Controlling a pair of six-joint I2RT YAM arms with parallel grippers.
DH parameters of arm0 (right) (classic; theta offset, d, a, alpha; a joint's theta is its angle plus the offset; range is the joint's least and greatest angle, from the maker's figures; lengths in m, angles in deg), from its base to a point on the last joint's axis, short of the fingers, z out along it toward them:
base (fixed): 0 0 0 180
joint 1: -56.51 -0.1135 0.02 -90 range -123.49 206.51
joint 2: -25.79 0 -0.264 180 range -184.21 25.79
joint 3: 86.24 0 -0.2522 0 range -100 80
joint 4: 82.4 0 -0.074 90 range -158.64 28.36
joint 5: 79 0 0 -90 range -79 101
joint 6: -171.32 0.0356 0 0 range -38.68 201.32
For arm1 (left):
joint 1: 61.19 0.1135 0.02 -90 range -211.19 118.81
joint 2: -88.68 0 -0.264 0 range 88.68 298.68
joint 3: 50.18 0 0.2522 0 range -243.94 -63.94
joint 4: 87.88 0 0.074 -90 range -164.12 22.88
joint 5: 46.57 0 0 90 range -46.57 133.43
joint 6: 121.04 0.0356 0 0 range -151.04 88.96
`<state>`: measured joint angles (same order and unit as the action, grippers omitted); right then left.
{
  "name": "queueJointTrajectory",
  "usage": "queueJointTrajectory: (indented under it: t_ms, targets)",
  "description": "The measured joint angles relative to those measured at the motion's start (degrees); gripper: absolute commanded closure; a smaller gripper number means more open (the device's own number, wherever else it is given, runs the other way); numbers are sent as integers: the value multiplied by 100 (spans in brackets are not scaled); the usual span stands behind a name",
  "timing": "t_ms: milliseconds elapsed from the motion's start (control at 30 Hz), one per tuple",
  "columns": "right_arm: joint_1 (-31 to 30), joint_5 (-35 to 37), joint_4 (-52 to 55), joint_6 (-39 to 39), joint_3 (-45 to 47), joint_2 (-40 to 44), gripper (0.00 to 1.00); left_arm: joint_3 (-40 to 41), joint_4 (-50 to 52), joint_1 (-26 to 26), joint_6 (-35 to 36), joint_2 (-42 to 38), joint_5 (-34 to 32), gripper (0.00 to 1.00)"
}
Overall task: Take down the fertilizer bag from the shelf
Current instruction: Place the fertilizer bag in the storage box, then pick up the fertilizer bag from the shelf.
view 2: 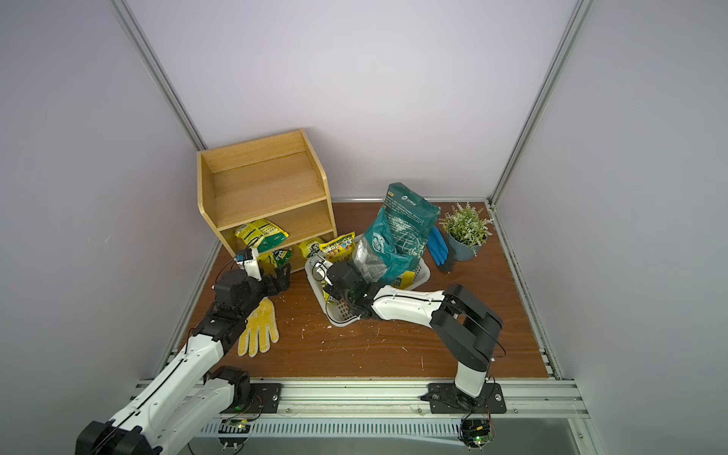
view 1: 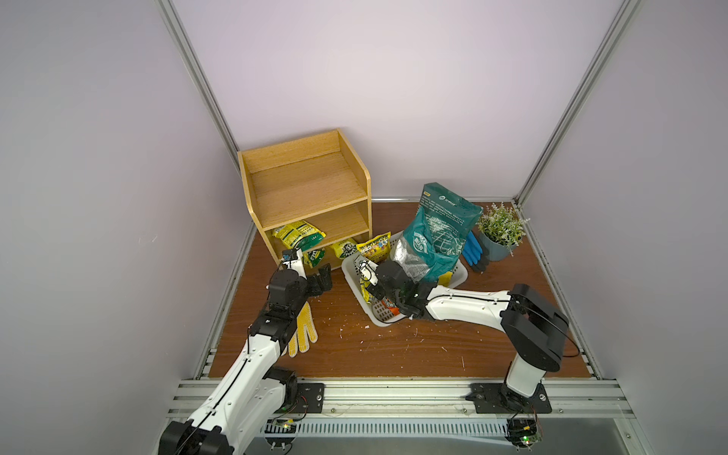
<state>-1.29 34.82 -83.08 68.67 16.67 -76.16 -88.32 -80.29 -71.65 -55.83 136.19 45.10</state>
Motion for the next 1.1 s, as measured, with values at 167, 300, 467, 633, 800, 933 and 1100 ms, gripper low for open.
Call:
queueJointTrajectory:
  t_ms: [167, 300, 467, 633, 800, 933, 1100]
  targets:
    - [2, 46, 238, 37, -212, -52, 55, 15, 295, 0, -361, -72, 9, 0]
    - [7, -81, 81, 164, -212, 214, 34, 413, 387, 0, -918, -667, 63, 0]
    - [13, -640, -216, 538, -643, 387, 33, 1180, 354, 0, -1644, -1604, -81, 0]
    - [13, -1366, -745, 1320, -1353, 48, 34, 1626, 345, 0, -2094, -2079, -297, 0]
    - [15, -1792, -1156, 2315, -1941, -662, 47, 1622, 330, 0, -2059, -1928, -369, 0]
    - [68, -1963, -1351, 3200, -2109, -1113, 55, 1609, 251, 0, -1974, -1722, -376, 0]
    - [234, -2055, -1716, 4212, -2114, -1447, 58, 1609, 131, 0, -1906, -1744, -411, 0]
